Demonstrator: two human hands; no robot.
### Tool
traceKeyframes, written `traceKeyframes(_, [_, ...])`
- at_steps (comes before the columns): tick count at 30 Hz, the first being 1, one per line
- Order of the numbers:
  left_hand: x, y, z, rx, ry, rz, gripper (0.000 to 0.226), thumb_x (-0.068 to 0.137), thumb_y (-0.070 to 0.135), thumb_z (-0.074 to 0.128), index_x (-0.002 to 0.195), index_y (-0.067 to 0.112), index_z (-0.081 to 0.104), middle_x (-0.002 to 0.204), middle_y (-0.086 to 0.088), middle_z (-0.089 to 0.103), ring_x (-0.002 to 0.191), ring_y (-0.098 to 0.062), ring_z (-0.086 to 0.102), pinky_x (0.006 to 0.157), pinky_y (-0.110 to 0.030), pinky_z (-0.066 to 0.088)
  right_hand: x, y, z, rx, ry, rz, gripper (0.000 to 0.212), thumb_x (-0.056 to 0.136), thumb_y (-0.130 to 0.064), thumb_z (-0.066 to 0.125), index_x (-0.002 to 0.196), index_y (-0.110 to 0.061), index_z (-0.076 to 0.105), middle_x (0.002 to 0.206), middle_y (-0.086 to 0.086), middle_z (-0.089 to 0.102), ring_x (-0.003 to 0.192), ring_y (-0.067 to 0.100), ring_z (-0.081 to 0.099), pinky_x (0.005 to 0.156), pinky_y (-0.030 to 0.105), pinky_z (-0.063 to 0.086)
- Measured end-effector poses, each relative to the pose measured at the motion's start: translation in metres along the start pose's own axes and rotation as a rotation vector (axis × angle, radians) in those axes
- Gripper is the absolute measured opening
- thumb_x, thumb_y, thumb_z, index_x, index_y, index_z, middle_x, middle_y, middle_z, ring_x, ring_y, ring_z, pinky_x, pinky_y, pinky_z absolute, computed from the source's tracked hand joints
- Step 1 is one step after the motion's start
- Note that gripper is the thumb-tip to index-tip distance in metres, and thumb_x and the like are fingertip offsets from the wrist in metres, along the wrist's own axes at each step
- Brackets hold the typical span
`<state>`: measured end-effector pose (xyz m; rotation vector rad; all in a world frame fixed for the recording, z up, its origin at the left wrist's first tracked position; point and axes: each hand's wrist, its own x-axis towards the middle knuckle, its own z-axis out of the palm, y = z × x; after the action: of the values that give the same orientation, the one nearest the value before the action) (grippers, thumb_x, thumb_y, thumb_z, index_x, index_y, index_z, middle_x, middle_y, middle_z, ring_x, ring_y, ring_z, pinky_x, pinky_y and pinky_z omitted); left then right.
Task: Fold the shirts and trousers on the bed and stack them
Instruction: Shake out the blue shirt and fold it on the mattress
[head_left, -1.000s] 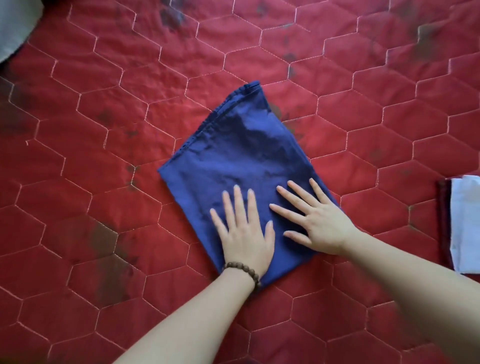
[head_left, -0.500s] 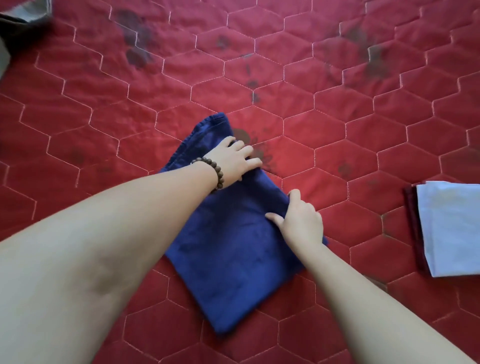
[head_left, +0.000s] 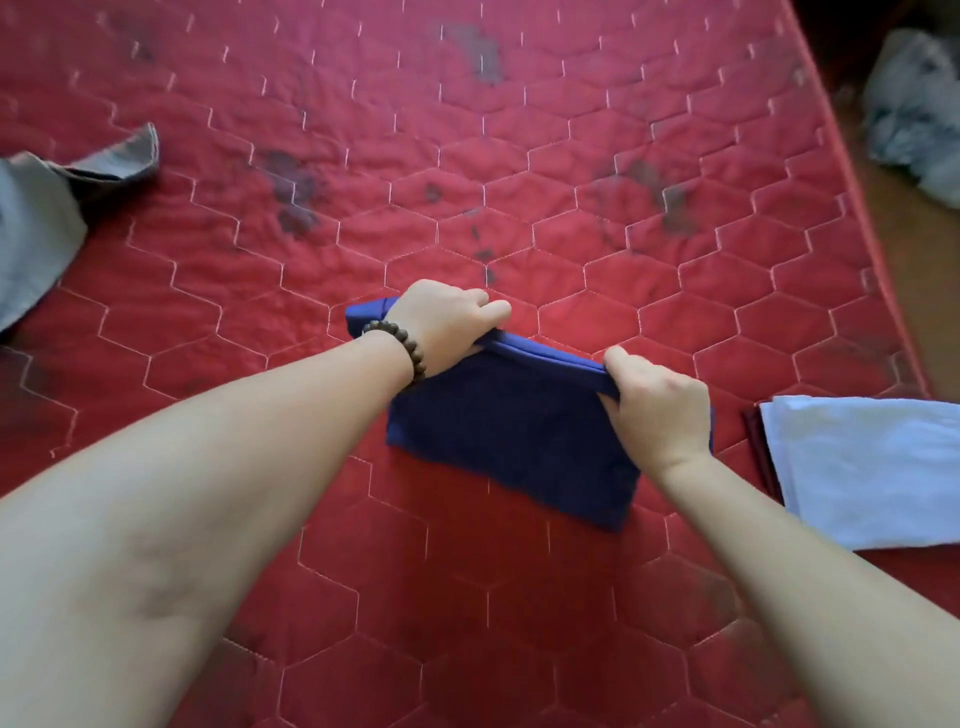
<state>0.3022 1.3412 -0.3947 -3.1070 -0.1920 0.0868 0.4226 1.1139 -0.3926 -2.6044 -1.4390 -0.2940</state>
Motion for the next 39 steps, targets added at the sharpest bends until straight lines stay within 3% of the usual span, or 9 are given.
traceKeyframes(8, [-0.008,0.006,-0.060,0.095,0.350,0.153,0.020,0.065,-0.006,0.065,0.077,0.009,0.061,0.063,-0.006,0.053,0.052,-0.026,0.054,0.047,-0.032,0.043,0.001,0.007,-0.046,-0.096,0.161,-0.112,0.026,0.066,-0.027,0.075,0.077,-0.011,0.057,0.056,0.006,0.051,0.043,0.027,0.055,0.036,0.027,0.034])
traceKeyframes(14, [-0.075,0.034,0.054,0.174,0.042,0.065,0.022,0.066,0.002,0.066,0.083,0.015,0.061,0.072,-0.002,0.055,0.065,-0.024,0.055,0.065,-0.033,0.044,-0.087,-0.036,0.029,-0.152,-0.227,-0.133,0.045,0.035,-0.013,0.092,0.069,-0.015,0.062,0.054,0.001,0.050,0.042,0.022,0.052,0.033,0.024,0.029])
traceKeyframes(18, [-0.122,0.056,0.111,0.101,-0.269,-0.062,0.023,0.090,0.008,0.039,0.108,0.018,0.050,0.103,-0.004,0.053,0.099,-0.027,0.052,0.083,-0.038,0.035,-0.133,-0.066,0.063,-0.166,-0.430,-0.145,0.049,0.028,-0.012,0.092,0.067,-0.017,0.063,0.048,-0.003,0.048,0.032,0.017,0.049,0.037,0.021,0.015])
traceKeyframes(25, [-0.183,0.066,0.119,0.097,-0.279,-0.261,0.020,0.096,0.014,0.034,0.108,0.019,0.050,0.107,-0.004,0.053,0.102,-0.027,0.050,0.083,-0.039,0.034,-0.170,-0.117,0.058,-0.096,-0.519,-0.232,0.051,0.030,-0.017,0.090,0.075,-0.020,0.067,0.045,-0.003,0.047,0.026,0.018,0.043,0.040,0.021,0.011])
traceKeyframes(31, [-0.246,0.053,0.111,0.188,-0.099,-0.332,0.006,0.075,0.009,0.063,0.073,0.015,0.062,0.072,-0.005,0.058,0.070,-0.026,0.058,0.065,-0.036,0.046,-0.208,-0.203,0.056,0.049,-0.586,-0.318,0.056,0.031,-0.021,0.089,0.085,-0.021,0.072,0.044,-0.004,0.048,0.026,0.017,0.041,0.041,0.018,0.012])
traceKeyframes(33, [-0.267,0.049,0.115,0.162,-0.085,-0.365,0.015,0.082,0.008,0.050,0.081,0.012,0.064,0.082,-0.009,0.062,0.081,-0.028,0.060,0.074,-0.038,0.047,-0.217,-0.229,0.054,0.077,-0.634,-0.320,0.061,0.042,-0.030,0.089,0.100,-0.019,0.072,0.051,-0.003,0.055,0.033,0.017,0.049,0.043,0.019,0.016])
traceKeyframes(35, [-0.287,0.051,0.124,0.100,-0.183,-0.435,0.034,0.092,0.010,0.036,0.115,0.013,0.060,0.125,-0.017,0.057,0.118,-0.032,0.051,0.096,-0.044,0.039,-0.223,-0.247,0.057,0.187,-0.721,-0.332,0.066,0.076,-0.047,0.072,0.129,-0.015,0.052,0.080,0.003,0.065,0.062,0.025,0.064,0.051,0.027,0.028])
traceKeyframes(37, [-0.302,0.059,0.128,-0.004,-0.305,-0.583,0.050,0.098,0.016,0.034,0.147,0.018,0.032,0.157,-0.016,0.020,0.144,-0.030,0.021,0.112,-0.044,0.020,-0.224,-0.253,0.064,0.267,-0.801,-0.289,0.065,0.091,-0.061,0.044,0.139,-0.018,0.035,0.100,0.006,0.063,0.086,0.031,0.064,0.061,0.035,0.034])
traceKeyframes(39, [-0.306,0.072,0.128,-0.146,-0.230,-0.786,0.061,0.097,0.023,0.040,0.153,0.022,0.016,0.160,-0.015,0.006,0.147,-0.030,0.012,0.115,-0.041,0.016,-0.212,-0.242,0.064,0.260,-0.682,-0.243,0.061,0.093,-0.061,0.038,0.138,-0.020,0.039,0.106,0.006,0.059,0.091,0.030,0.061,0.064,0.036,0.038])
